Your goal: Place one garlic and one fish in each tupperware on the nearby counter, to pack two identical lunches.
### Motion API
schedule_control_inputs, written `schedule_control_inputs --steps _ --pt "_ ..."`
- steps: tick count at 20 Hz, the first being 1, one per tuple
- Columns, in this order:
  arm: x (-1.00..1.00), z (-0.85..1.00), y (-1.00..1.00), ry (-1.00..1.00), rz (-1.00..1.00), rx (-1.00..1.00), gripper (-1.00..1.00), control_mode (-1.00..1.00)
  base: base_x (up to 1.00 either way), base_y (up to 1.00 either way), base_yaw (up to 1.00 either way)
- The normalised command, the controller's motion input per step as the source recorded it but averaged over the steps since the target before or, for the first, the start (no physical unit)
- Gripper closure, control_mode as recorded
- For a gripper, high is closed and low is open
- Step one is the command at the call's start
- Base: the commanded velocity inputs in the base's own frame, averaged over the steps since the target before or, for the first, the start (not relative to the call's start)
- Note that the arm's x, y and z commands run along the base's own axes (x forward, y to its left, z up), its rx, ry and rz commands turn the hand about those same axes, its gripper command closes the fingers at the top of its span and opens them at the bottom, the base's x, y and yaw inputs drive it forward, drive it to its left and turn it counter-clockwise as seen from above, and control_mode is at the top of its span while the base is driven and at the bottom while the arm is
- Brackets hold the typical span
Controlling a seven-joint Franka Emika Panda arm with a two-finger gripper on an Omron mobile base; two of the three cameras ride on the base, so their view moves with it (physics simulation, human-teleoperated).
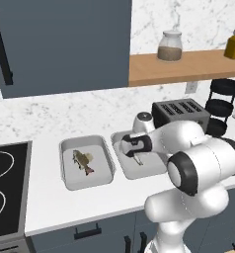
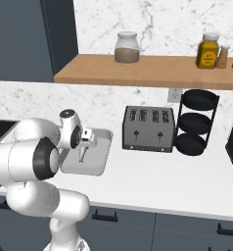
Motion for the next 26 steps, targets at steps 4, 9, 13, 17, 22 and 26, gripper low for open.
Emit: schedule_control_inputs --steps 4,9,13,17,22,26 --pt "-0.28 0.65 -0.02 -0.1 -0.06 0.0 -1.0 -1.0 0.0 0.0 0.0" --pt "-0.67 0.62 -0.18 -0.11 -0.06 0.0 -1.0 -1.0 0.0 0.0 0.0" --pt "-0.87 0.59 -0.36 -0.21 -0.02 0.01 -1.0 -1.0 0.0 0.0 0.0" --pt "-1.0 0.49 -0.43 -0.29 0.0 0.02 -1.0 -1.0 0.0 0.0 0.0" --pt "-1.0 0.5 -0.17 -0.24 0.0 0.0 -1.0 -1.0 0.0 0.0 0.0" --pt "-1.0 0.64 -0.02 -0.26 0.0 0.0 -1.0 -1.0 0.0 0.0 0.0"
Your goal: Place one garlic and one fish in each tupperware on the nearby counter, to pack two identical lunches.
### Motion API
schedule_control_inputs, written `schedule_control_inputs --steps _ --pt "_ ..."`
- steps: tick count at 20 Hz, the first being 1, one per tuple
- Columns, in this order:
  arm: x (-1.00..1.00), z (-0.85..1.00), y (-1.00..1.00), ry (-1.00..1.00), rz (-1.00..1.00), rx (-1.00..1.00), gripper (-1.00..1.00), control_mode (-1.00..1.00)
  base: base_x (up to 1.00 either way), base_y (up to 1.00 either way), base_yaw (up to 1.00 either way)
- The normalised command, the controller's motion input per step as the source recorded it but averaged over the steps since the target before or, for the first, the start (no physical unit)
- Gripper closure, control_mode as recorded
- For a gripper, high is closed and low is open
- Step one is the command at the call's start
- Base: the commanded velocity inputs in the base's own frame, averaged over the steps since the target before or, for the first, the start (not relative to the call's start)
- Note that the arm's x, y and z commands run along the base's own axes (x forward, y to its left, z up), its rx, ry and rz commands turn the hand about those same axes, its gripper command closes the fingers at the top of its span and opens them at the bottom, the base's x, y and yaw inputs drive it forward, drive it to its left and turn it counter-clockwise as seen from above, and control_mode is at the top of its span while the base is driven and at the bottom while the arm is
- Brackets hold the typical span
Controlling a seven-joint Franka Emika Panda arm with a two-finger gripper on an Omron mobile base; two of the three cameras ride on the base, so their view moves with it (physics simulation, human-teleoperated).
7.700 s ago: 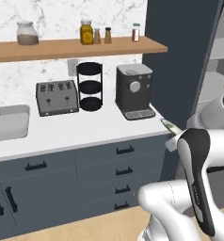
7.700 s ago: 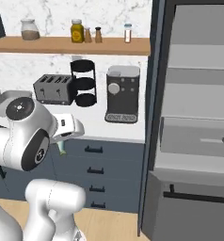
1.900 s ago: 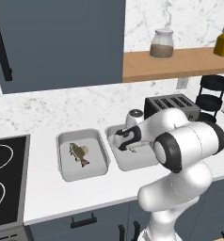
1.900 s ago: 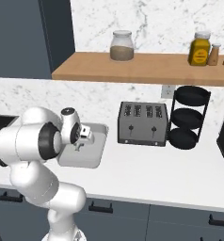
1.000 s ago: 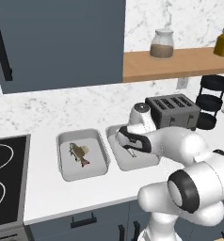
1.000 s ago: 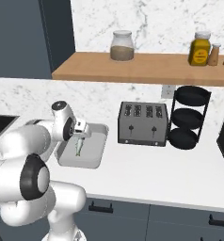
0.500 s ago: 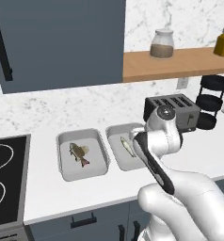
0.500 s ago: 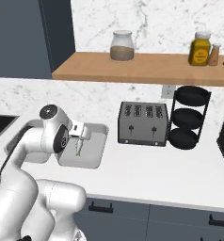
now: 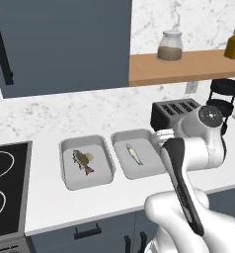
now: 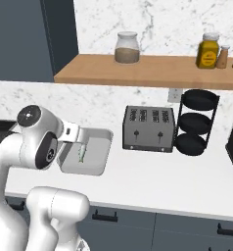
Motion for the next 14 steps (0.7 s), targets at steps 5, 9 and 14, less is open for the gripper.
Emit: schedule_control_inputs --steps 5,9,14 --pt "-0.94 0.19 0.0 -0.11 0.0 0.0 -1.0 -1.0 0.0 0.0 0.0" --pt "-0.29 -0.48 0.0 0.0 0.06 -0.03 -1.0 -1.0 0.0 0.0 0.0" --pt "0.0 -0.19 0.0 0.0 0.03 -0.01 -1.0 1.0 -0.11 -0.02 0.02"
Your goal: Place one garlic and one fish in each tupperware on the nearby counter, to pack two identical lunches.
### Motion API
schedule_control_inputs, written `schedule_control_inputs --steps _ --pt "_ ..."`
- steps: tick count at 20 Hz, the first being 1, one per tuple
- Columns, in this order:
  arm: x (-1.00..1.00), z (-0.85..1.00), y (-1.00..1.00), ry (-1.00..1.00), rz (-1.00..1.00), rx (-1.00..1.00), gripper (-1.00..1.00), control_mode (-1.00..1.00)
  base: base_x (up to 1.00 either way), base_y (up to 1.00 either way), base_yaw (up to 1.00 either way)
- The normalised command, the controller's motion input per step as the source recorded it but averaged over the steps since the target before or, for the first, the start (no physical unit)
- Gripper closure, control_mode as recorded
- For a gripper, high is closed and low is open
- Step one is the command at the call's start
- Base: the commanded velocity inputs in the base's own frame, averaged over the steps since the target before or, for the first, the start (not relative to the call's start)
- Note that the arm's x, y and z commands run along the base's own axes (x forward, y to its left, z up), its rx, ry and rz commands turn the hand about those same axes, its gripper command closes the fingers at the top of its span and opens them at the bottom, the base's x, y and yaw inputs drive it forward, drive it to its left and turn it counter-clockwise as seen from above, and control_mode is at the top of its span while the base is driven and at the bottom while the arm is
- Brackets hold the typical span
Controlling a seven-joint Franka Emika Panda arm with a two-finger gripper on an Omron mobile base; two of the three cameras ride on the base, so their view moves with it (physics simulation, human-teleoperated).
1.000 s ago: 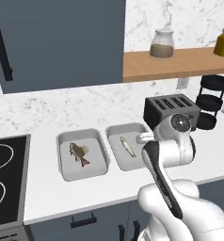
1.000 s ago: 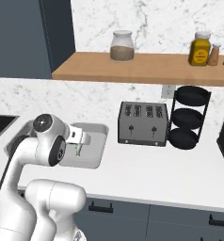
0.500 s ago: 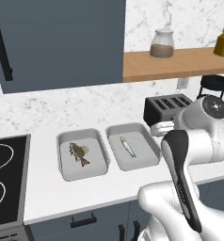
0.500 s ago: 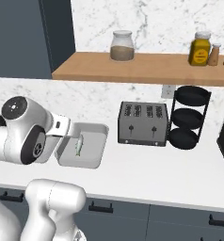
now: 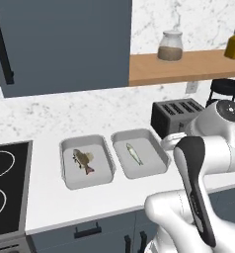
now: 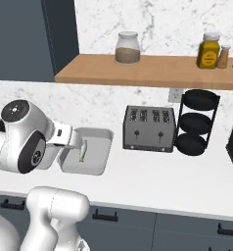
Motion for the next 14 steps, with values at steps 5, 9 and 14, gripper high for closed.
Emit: schedule_control_inputs --steps 5,9,14 --pt "0.0 0.0 0.0 0.0 0.0 0.0 -1.0 1.0 -0.89 -0.63 -0.01" --pt "0.0 0.0 0.0 0.0 0.0 0.0 -1.0 1.0 -0.75 -0.99 -0.09" --pt "0.0 0.0 0.0 0.0 0.0 0.0 -1.0 1.0 -0.39 -1.0 -0.08"
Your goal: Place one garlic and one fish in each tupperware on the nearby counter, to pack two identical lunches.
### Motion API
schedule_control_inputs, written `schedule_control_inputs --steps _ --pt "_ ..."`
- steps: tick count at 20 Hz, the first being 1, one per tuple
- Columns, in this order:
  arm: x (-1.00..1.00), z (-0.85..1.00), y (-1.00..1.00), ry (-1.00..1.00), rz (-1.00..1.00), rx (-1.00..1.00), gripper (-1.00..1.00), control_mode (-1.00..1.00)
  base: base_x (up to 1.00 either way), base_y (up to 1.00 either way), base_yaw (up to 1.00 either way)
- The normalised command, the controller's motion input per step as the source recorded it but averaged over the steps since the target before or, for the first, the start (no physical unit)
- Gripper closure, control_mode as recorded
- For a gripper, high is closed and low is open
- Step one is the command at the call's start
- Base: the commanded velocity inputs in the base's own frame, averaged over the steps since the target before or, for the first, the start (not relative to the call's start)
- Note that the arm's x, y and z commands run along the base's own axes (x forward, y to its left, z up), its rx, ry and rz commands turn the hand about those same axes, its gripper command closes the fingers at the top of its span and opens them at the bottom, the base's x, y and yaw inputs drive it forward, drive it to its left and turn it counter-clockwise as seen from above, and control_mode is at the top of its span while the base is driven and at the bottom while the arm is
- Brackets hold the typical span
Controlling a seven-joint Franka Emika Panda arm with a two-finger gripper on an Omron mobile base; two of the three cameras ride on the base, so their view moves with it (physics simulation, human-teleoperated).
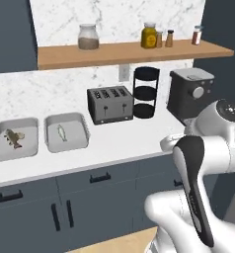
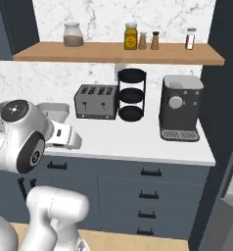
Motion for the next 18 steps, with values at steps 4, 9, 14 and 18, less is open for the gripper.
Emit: schedule_control_inputs --steps 4,9,14,18 --pt "0.0 0.0 0.0 0.0 0.0 0.0 -1.0 1.0 -0.24 -0.86 -0.03" --pt "0.0 0.0 0.0 0.0 0.0 0.0 -1.0 1.0 -0.13 -0.96 -0.03" --pt "0.0 0.0 0.0 0.0 0.0 0.0 -1.0 1.0 -0.08 -0.98 -0.03" --pt "0.0 0.0 0.0 0.0 0.0 0.0 -1.0 1.0 -0.07 -0.89 -0.02"
